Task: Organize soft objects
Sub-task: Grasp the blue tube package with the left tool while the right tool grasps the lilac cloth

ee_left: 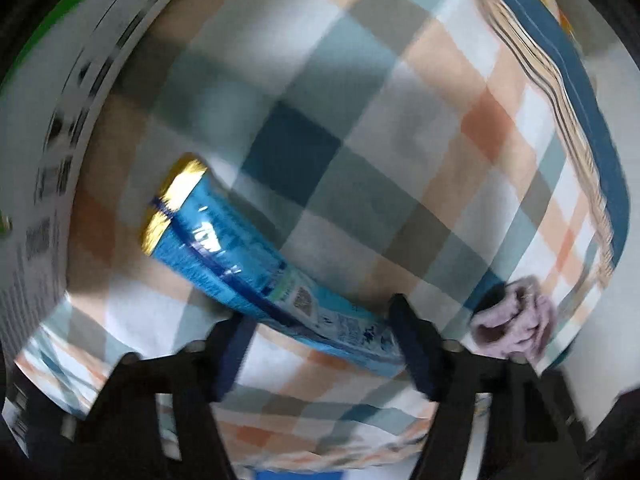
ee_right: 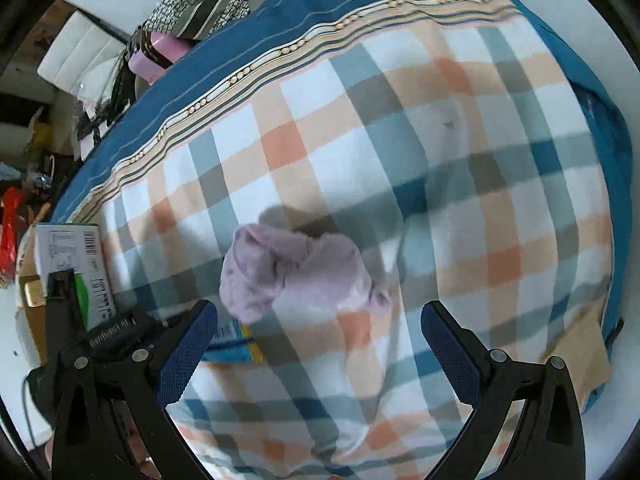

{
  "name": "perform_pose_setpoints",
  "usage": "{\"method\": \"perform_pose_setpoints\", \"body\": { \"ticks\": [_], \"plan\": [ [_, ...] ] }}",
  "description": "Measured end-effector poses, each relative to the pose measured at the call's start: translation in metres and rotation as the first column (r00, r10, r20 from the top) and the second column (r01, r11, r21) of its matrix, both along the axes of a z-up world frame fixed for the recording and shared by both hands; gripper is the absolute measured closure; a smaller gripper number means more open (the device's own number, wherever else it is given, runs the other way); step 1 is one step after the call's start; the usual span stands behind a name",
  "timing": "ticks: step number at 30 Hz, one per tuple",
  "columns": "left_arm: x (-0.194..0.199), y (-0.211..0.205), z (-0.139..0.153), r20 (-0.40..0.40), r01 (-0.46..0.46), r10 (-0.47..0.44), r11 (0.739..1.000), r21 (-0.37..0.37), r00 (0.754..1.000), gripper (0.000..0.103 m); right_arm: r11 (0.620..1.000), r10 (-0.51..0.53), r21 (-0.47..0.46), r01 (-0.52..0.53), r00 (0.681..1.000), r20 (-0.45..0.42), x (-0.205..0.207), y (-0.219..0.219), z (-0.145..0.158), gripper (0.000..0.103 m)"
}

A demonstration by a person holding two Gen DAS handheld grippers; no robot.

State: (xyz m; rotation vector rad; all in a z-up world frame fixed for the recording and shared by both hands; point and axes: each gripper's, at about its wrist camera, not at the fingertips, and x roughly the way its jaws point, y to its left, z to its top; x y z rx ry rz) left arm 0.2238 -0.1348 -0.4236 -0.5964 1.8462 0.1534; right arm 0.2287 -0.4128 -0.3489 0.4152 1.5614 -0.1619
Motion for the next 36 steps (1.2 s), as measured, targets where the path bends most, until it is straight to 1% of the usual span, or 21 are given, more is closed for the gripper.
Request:
{"method": "perform_pose_setpoints", "body": {
  "ticks": [3, 4, 7, 8, 9, 11, 12, 13, 14, 15, 16, 17, 20, 22, 24, 27, 28, 30, 32, 34, 36],
  "plan": [
    [0.008, -0.015, 0.01, 0.073, 0.129, -0.131, 0.991, 0.032, 0.989, 0.068, 0.999, 0.043, 0.005, -0.043, 0.999, -0.031, 0.014, 0.006, -0.016, 0.0],
    [0.014, -0.025, 0.016, 0.114, 0.204, -0.209, 0.978, 0.048, 0.971, 0.076, 0.998, 0.057, 0.012, -0.056, 0.997, -0.047, 0.017, 0.007, -0.022, 0.0],
    [0.028, -0.053, 0.03, 0.184, 0.424, -0.439, 0.898, 0.117, 0.88, 0.077, 0.994, 0.103, 0.036, -0.102, 0.994, -0.043, 0.018, 0.009, -0.022, 0.0],
    [0.03, -0.058, 0.031, 0.178, 0.459, -0.477, 0.878, 0.133, 0.861, 0.077, 0.992, 0.12, 0.032, -0.119, 0.992, -0.039, 0.017, 0.009, -0.02, 0.0],
    [0.031, -0.057, 0.033, 0.185, 0.464, -0.484, 0.875, 0.141, 0.855, 0.077, 0.99, 0.139, 0.018, -0.139, 0.99, -0.036, 0.017, 0.01, -0.018, 0.0],
    [0.028, -0.053, 0.035, 0.19, 0.45, -0.468, 0.883, 0.133, 0.863, 0.073, 0.982, 0.187, -0.001, -0.188, 0.982, -0.031, 0.018, 0.013, -0.015, 0.0],
    [0.024, -0.048, 0.034, 0.184, 0.427, -0.442, 0.897, 0.117, 0.878, 0.069, 0.978, 0.208, -0.007, -0.209, 0.977, -0.034, 0.019, 0.015, -0.015, 0.0],
    [0.017, -0.044, 0.031, 0.175, 0.399, -0.407, 0.913, 0.084, 0.896, 0.059, 0.973, 0.232, -0.012, -0.232, 0.972, -0.038, 0.02, 0.017, -0.015, 0.0],
    [0.013, -0.042, 0.026, 0.165, 0.378, -0.382, 0.924, 0.055, 0.909, 0.053, 0.968, 0.251, -0.014, -0.251, 0.967, -0.038, 0.022, 0.019, -0.015, 0.0],
    [0.007, -0.042, 0.019, 0.148, 0.362, -0.362, 0.932, 0.029, 0.92, 0.053, 0.963, 0.268, -0.015, -0.269, 0.963, -0.035, 0.023, 0.02, -0.016, 0.0],
    [0.004, -0.042, 0.014, 0.134, 0.357, -0.357, 0.934, 0.029, 0.924, 0.053, 0.959, 0.283, -0.017, -0.284, 0.959, -0.033, 0.025, 0.022, -0.016, 0.0],
    [0.0, -0.045, 0.01, 0.128, 0.354, -0.356, 0.934, 0.042, 0.925, 0.049, 0.955, 0.294, -0.02, -0.295, 0.955, -0.037, 0.028, 0.024, -0.018, 0.0],
    [-0.001, -0.056, 0.009, 0.139, 0.385, -0.397, 0.917, 0.107, 0.907, 0.041, 0.95, 0.313, 0.002, -0.313, 0.948, -0.064, 0.03, 0.025, -0.028, 0.0],
    [-0.004, -0.067, 0.008, 0.133, 0.394, -0.414, 0.906, 0.152, 0.9, 0.041, 0.945, 0.326, 0.024, -0.325, 0.941, -0.09, 0.034, 0.03, -0.04, 0.0],
    [-0.006, -0.07, 0.008, 0.136, 0.397, -0.421, 0.902, 0.172, 0.897, 0.041, 0.944, 0.331, 0.032, -0.329, 0.938, -0.102, 0.038, 0.032, -0.05, 0.0],
    [-0.008, -0.099, 0.008, 0.149, 0.404, -0.433, 0.895, 0.19, 0.889, 0.042, 0.951, 0.31, 0.056, -0.305, 0.941, -0.137, 0.039, 0.032, -0.068, 0.0],
    [-0.008, -0.103, 0.01, 0.154, 0.411, -0.443, 0.89, 0.2, 0.884, 0.045, 0.955, 0.298, 0.061, -0.292, 0.944, -0.142, 0.039, 0.032, -0.072, 0.002],
    [-0.005, -0.109, 0.018, 0.157, 0.415, -0.451, 0.883, 0.218, 0.878, 0.055, 0.963, 0.27, 0.06, -0.264, 0.952, -0.147, 0.038, 0.032, -0.077, 0.014],
    [0.0, -0.103, 0.024, 0.169, 0.415, -0.453, 0.883, 0.219, 0.875, 0.069, 0.966, 0.257, 0.031, -0.255, 0.955, -0.145, 0.036, 0.032, -0.078, 0.023],
    [0.002, -0.102, 0.027, 0.174, 0.416, -0.455, 0.882, 0.223, 0.873, 0.076, 0.966, 0.256, 0.014, -0.257, 0.957, -0.139, 0.035, 0.031, -0.075, 0.029],
    [0.002, -0.105, 0.027, 0.177, 0.415, -0.454, 0.884, 0.217, 0.873, 0.077, 0.968, 0.248, 0.001, -0.25, 0.959, -0.137, 0.034, 0.029, -0.072, 0.037]
  ]
}}
